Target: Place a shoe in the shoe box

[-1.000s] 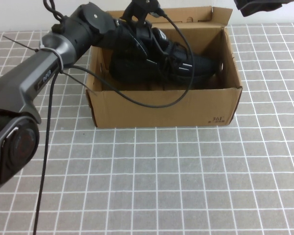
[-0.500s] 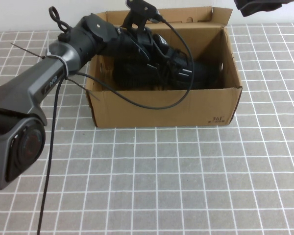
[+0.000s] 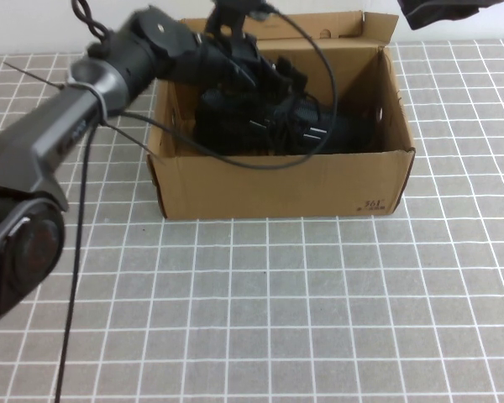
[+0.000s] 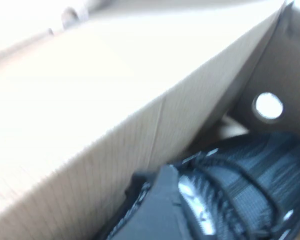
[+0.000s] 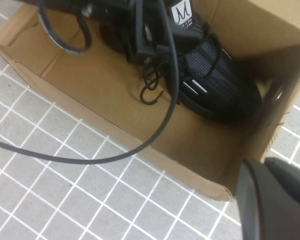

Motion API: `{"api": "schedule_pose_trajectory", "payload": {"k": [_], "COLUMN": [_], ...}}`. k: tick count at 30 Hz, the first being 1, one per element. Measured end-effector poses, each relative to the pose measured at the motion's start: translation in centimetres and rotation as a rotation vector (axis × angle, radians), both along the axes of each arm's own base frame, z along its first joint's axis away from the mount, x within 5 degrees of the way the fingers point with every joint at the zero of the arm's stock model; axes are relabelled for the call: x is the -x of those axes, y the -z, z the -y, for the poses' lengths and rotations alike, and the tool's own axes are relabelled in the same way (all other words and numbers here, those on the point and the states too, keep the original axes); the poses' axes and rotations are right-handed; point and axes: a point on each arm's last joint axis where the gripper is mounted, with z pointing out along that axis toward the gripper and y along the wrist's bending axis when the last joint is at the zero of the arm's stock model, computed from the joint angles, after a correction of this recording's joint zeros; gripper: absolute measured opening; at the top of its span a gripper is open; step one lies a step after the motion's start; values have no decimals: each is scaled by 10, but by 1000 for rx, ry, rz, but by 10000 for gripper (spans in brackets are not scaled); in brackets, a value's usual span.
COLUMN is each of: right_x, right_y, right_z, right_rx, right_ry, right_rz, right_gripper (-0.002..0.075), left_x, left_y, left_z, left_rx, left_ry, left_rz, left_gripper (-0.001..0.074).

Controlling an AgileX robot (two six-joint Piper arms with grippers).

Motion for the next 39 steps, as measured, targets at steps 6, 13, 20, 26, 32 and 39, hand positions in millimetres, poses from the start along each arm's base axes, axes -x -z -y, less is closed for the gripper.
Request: {"api": "schedule_pose_trajectory", "payload": {"k": [6, 13, 20, 26, 32, 39], "right_x": [1, 23, 66, 124, 196, 265], "right_y": [-1, -23, -31, -28, -19, 12], "right_z": [1, 9, 26, 49, 78, 106], "right_rx": [-2, -27, -31, -47, -79, -150], "right_ry": [0, -1, -1, 10, 21, 49], "right_rz": [4, 63, 74, 76, 123, 208], "right_gripper": [-16, -16, -16, -16, -16, -16], "left_x": [16, 44, 79, 104, 135, 206], "left_y": [-47, -102, -149, -179, -213, -235], "left_z": [-11, -27, -45, -59, -74, -103], "left_rx": [-18, -48, -145, -196, -203, -133], "left_ry": [-36, -106, -93, -109, -143, -198], "left_rz": [6, -24, 2, 33, 94, 199], "left_gripper": [613, 513, 83, 8, 1, 1]}}
